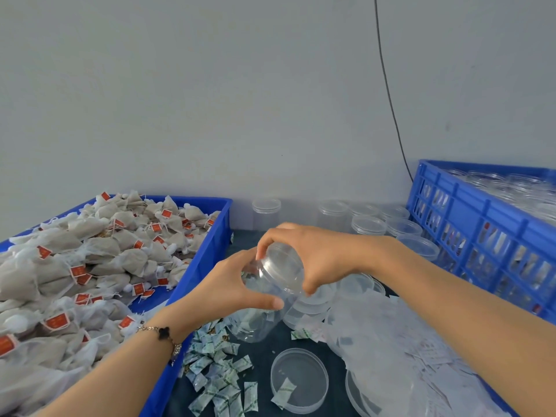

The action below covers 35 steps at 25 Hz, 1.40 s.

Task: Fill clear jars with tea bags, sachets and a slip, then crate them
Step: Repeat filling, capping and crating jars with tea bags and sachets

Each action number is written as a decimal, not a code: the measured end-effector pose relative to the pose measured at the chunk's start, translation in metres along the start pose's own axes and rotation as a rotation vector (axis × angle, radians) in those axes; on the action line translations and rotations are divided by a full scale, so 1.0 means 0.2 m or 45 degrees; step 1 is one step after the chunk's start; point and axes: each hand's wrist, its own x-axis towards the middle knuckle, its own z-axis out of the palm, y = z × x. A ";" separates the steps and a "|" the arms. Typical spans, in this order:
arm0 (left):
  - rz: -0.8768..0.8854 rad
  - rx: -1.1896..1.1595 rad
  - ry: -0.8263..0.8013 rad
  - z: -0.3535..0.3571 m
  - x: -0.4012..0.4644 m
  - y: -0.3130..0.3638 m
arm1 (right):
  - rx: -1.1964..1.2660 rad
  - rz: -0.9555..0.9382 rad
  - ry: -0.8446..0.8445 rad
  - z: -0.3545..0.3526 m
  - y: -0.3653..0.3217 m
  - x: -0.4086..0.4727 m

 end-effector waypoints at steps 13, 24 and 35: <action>-0.110 0.182 0.460 -0.03 0.02 -0.05 | 0.243 0.633 0.374 0.36 0.39 0.02; -0.116 -0.067 0.597 -0.08 0.01 0.06 | 0.777 0.218 0.562 0.39 0.07 0.30; -0.171 0.018 0.433 -0.02 0.01 -0.01 | 0.930 0.320 0.867 0.59 0.08 0.33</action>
